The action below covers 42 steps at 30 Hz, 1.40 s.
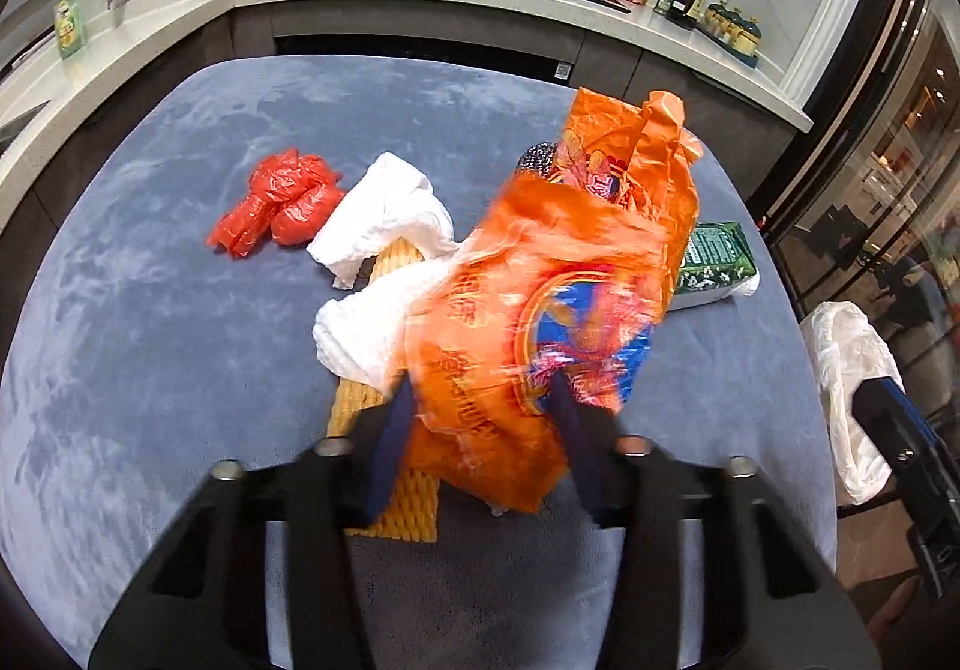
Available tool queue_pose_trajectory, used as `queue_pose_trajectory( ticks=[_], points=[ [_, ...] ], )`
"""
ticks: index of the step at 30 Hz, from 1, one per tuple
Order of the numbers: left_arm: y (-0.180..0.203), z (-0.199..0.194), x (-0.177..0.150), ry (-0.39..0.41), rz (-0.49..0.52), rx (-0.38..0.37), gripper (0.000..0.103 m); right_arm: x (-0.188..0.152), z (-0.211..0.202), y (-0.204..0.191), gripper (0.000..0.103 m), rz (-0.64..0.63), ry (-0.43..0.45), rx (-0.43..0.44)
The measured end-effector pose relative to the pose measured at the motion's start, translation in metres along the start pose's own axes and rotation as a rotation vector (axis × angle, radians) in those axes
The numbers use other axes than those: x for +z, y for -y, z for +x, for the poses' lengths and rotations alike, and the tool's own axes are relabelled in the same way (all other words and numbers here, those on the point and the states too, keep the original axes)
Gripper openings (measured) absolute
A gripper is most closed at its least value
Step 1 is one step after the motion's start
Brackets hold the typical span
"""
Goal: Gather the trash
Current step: 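Return both tools to the pile and grasp the orange snack bag with the left tool, then lift the orange snack bag with the left tool while the right tool grasps the white tissue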
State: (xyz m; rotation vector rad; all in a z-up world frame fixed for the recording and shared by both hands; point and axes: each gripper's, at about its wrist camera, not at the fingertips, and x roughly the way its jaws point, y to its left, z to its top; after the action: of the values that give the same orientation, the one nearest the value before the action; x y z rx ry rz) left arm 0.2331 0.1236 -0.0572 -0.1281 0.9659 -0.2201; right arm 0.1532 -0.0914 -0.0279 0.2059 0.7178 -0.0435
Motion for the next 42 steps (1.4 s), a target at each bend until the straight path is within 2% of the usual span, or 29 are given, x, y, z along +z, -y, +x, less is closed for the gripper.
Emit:
queue_pose_trajectory(
  ticks=[4, 11, 18, 27, 30, 34, 36, 38, 42],
  points=[
    [-0.005, -0.008, -0.002, 0.005, -0.006, -0.041, 0.016, -0.002, 0.005, -0.010, 0.044, -0.012, -0.011, 0.013],
    [-0.021, -0.044, 0.002, 0.070, -0.022, -0.058, 0.013, -0.007, 0.011, -0.034, 0.044, -0.046, -0.029, 0.049],
    [-0.045, -0.073, 0.016, 0.139, -0.065, -0.036, 0.013, -0.015, 0.027, -0.053, 0.044, -0.045, -0.069, 0.110],
    [-0.072, -0.073, 0.022, 0.145, -0.113, -0.014, 0.013, -0.025, 0.065, -0.075, 0.042, -0.055, -0.137, 0.170],
    [-0.076, -0.068, 0.021, 0.135, -0.116, -0.008, 0.013, -0.029, 0.078, -0.080, 0.038, -0.063, -0.159, 0.175],
    [-0.078, -0.064, 0.022, 0.125, -0.121, -0.010, 0.013, -0.033, 0.094, -0.087, 0.025, -0.078, -0.186, 0.177],
    [-0.077, -0.062, 0.021, 0.124, -0.119, -0.010, 0.013, -0.035, 0.100, -0.089, 0.016, -0.079, -0.198, 0.181],
    [-0.075, -0.062, 0.021, 0.122, -0.118, -0.013, 0.013, -0.036, 0.102, -0.090, 0.001, -0.083, -0.207, 0.185],
    [-0.068, -0.064, 0.021, 0.126, -0.106, -0.021, 0.013, -0.032, 0.088, -0.090, 0.001, -0.093, -0.164, 0.204]
  ],
)
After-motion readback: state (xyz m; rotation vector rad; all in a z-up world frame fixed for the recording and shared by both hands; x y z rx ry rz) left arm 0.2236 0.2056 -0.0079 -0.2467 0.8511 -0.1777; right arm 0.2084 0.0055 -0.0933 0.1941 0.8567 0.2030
